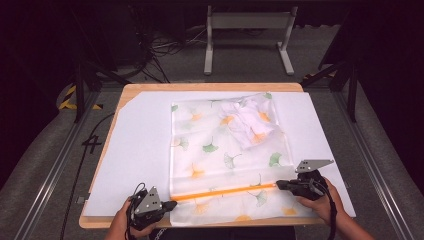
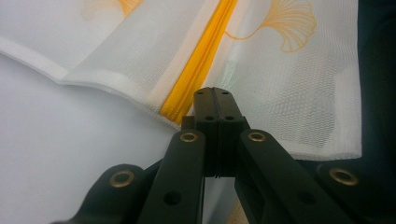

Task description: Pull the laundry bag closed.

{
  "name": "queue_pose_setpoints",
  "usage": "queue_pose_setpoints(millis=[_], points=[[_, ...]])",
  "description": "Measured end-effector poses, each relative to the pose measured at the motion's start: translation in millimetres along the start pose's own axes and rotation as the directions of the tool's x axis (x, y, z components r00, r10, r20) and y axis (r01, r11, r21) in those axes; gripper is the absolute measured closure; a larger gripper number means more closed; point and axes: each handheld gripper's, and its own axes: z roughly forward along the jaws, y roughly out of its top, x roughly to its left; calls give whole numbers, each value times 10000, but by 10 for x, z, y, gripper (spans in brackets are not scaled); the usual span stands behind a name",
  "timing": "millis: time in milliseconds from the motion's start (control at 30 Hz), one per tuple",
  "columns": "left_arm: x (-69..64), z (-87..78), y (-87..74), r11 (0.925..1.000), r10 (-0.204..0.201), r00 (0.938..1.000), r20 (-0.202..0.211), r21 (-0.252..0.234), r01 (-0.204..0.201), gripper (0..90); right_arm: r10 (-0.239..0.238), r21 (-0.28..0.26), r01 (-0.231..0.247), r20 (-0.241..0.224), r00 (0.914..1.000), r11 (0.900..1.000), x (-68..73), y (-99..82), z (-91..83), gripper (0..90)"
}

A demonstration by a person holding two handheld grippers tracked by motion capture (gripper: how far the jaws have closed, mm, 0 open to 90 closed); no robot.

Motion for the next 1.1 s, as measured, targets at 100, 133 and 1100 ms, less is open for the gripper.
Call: queue_pose_setpoints(millis=[100, 133, 1100], points=[[0, 1, 2, 10000, 33, 10000, -3, -2, -33, 900, 131, -87, -130, 112, 9999, 9999, -47, -51, -55, 900], [0, 1, 2, 10000, 30, 10000, -5, -3, -30, 900, 209, -110, -207, 174, 9996, 9997, -56, -67, -69, 900], [7, 1, -3, 10000, -49, 10000, 36, -40, 49, 900, 1005, -524, -974, 600, 9931, 9939, -246, -324, -304, 900]])
